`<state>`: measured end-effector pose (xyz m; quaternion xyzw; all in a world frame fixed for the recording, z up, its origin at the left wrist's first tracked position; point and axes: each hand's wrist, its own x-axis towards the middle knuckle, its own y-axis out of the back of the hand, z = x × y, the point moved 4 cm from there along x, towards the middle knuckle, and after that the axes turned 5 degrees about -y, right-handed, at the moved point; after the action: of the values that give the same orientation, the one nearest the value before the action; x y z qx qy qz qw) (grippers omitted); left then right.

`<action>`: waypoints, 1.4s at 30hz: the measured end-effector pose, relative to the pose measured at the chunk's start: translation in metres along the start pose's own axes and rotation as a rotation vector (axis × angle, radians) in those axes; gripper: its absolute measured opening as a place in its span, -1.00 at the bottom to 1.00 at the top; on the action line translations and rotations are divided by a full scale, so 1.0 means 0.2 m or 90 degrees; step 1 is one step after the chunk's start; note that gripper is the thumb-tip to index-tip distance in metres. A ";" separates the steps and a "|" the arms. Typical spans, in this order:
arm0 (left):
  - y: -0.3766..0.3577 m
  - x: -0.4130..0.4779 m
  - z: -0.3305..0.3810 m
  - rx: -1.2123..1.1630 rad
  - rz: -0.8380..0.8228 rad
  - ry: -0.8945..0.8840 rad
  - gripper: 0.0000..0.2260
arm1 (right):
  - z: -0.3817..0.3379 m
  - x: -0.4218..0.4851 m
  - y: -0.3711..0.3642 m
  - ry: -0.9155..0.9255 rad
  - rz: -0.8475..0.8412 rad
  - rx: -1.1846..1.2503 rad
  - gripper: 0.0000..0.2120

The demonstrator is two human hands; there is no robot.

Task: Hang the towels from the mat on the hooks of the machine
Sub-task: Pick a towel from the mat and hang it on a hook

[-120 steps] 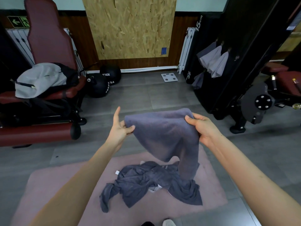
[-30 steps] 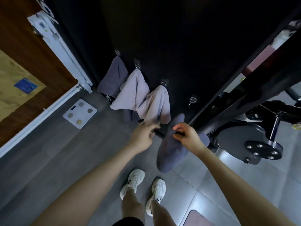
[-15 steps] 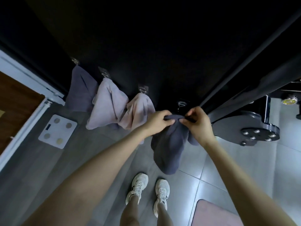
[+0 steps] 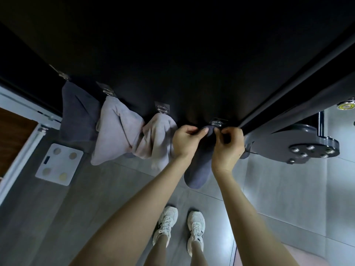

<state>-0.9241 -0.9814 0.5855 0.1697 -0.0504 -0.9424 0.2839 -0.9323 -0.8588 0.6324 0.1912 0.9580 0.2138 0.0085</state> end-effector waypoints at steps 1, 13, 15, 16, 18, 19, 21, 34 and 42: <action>0.00 0.00 0.00 0.019 0.029 -0.006 -0.75 | 0.00 0.00 0.00 0.004 0.007 -0.010 -0.84; -0.09 -0.09 0.06 0.045 -0.122 0.132 -0.66 | 0.05 -0.05 -0.07 -0.019 0.104 -0.388 -0.75; -0.10 -0.09 0.06 0.037 -0.181 0.166 -0.66 | 0.05 -0.05 -0.07 -0.019 0.029 -0.381 -0.68; -0.09 -0.08 0.06 0.044 -0.204 0.169 -0.63 | 0.06 -0.05 -0.07 -0.020 -0.027 -0.349 -0.66; -0.08 -0.06 0.06 0.098 -0.239 0.135 -0.58 | 0.08 -0.05 -0.04 -0.070 -0.150 -0.211 -0.68; -0.07 -0.06 0.07 0.130 -0.248 0.096 -0.62 | 0.09 -0.06 -0.02 -0.115 -0.189 -0.127 -0.69; -0.05 -0.08 0.08 0.125 -0.234 0.014 -0.74 | 0.12 -0.08 0.03 -0.180 -0.193 0.006 -0.70; -0.04 -0.09 0.04 0.124 -0.209 -0.033 -0.80 | 0.09 -0.07 -0.03 -0.225 -0.371 -0.040 -0.63; -0.07 -0.09 0.14 0.191 -0.126 0.046 -0.73 | 0.11 -0.06 0.02 -0.221 -0.359 -0.178 -0.55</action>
<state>-0.9273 -0.9590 0.6140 0.2483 -0.1629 -0.9409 0.1629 -0.9178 -0.8512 0.6142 -0.0504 0.9187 0.2967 0.2557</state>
